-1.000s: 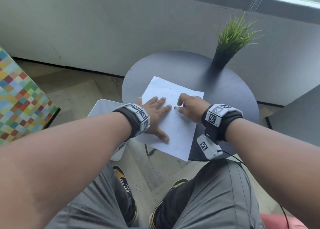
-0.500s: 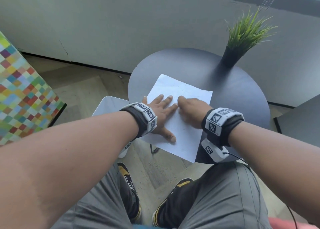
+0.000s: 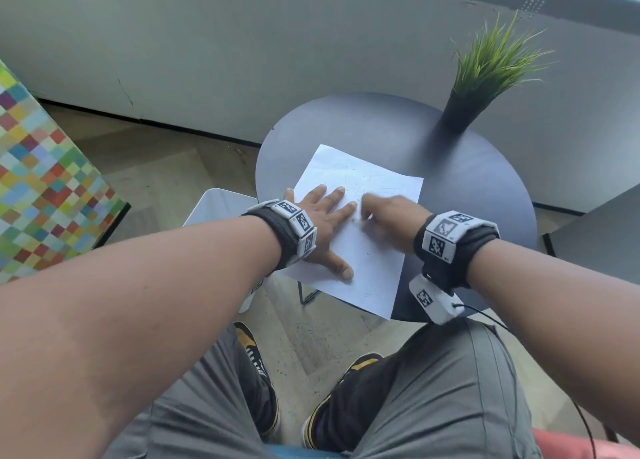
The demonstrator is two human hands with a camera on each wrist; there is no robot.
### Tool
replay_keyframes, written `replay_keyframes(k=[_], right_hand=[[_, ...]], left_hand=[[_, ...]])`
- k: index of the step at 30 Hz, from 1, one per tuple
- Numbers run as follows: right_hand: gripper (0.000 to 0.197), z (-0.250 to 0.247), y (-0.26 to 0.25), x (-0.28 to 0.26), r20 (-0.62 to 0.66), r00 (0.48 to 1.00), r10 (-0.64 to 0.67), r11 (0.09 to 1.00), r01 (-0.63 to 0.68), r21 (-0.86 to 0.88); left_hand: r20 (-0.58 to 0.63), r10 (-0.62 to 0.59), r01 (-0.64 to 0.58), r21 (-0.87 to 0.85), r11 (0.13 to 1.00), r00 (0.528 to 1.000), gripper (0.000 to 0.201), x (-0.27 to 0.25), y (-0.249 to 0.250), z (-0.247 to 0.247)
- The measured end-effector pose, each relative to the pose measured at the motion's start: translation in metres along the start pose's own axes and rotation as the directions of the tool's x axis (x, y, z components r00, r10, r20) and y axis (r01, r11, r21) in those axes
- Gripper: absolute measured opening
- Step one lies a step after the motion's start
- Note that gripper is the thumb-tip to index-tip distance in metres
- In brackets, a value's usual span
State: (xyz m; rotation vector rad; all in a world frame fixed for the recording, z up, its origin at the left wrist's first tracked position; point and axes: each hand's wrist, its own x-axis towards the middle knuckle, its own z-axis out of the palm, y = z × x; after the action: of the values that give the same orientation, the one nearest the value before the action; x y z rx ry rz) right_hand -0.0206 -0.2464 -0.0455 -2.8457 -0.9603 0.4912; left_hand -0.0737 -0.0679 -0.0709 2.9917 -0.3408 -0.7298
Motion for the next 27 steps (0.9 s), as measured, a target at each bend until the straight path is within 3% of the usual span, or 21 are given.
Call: replay_keyframes(k=[1, 2, 4, 6, 10, 12, 14, 15, 17, 19, 21, 24, 27], right_hand=[[0.020, -0.001, 0.005, 0.002, -0.059, 0.994, 0.095, 0.995, -0.097, -0.019], [0.020, 0.001, 0.004, -0.001, -0.075, 0.991, 0.109, 0.993, -0.112, -0.037], [0.014, 0.008, -0.007, -0.008, 0.029, 0.998, -0.058, 0.997, 0.060, -0.051], [0.015, 0.008, -0.014, -0.018, 0.139, 0.972, -0.188, 0.982, 0.188, 0.016], [0.020, -0.004, 0.013, -0.002, -0.061, 0.993, 0.105, 0.994, -0.104, 0.020], [0.014, 0.002, 0.005, -0.009, -0.023, 1.000, 0.010, 1.000, -0.010, -0.008], [0.014, 0.011, -0.009, -0.021, 0.110, 0.976, -0.190, 0.982, 0.188, 0.024], [0.015, 0.010, -0.009, -0.025, 0.150, 0.965, -0.213, 0.977, 0.209, 0.045], [0.018, 0.002, 0.003, -0.015, 0.052, 0.997, -0.061, 0.996, 0.058, 0.063], [0.018, 0.001, 0.014, -0.008, -0.073, 0.993, 0.088, 0.994, -0.083, 0.067], [0.012, 0.005, 0.007, -0.014, -0.009, 1.000, 0.000, 1.000, 0.000, 0.019], [0.016, 0.009, -0.006, -0.029, 0.176, 0.969, -0.173, 0.985, 0.168, 0.042], [0.020, 0.002, 0.013, -0.015, 0.015, 1.000, 0.021, 0.998, -0.021, 0.066]], left_hand=[[-0.001, -0.005, 0.005, 0.007, 1.000, 1.000, 0.138, 0.000, 0.000, 0.000], [0.002, -0.008, 0.008, 0.009, 1.000, 1.000, 0.138, 0.000, 0.001, 0.001], [0.006, -0.008, 0.008, 0.003, 1.000, 1.000, 0.138, -0.001, 0.001, 0.000], [0.011, -0.011, 0.011, -0.006, 1.000, 1.000, 0.137, -0.002, 0.002, -0.002], [0.021, -0.025, 0.024, 0.021, 0.999, 0.999, 0.134, -0.002, 0.006, -0.005], [0.031, -0.029, 0.028, 0.018, 0.999, 0.999, 0.135, -0.004, 0.007, -0.007], [0.035, -0.031, 0.031, 0.008, 0.999, 0.999, 0.137, -0.004, 0.007, -0.007], [0.035, -0.033, 0.032, 0.008, 0.999, 0.999, 0.137, -0.004, 0.008, -0.007], [0.034, -0.034, 0.033, 0.020, 0.999, 0.999, 0.138, -0.003, 0.010, -0.007], [0.034, -0.033, 0.032, 0.031, 0.999, 0.999, 0.138, -0.002, 0.010, -0.007], [0.041, -0.037, 0.036, 0.030, 0.999, 0.998, 0.138, -0.003, 0.011, -0.007], [0.047, -0.043, 0.042, 0.031, 0.999, 0.998, 0.140, -0.003, 0.011, -0.010], [0.055, -0.050, 0.045, 0.077, 0.996, 0.997, 0.140, -0.001, 0.014, -0.014]])
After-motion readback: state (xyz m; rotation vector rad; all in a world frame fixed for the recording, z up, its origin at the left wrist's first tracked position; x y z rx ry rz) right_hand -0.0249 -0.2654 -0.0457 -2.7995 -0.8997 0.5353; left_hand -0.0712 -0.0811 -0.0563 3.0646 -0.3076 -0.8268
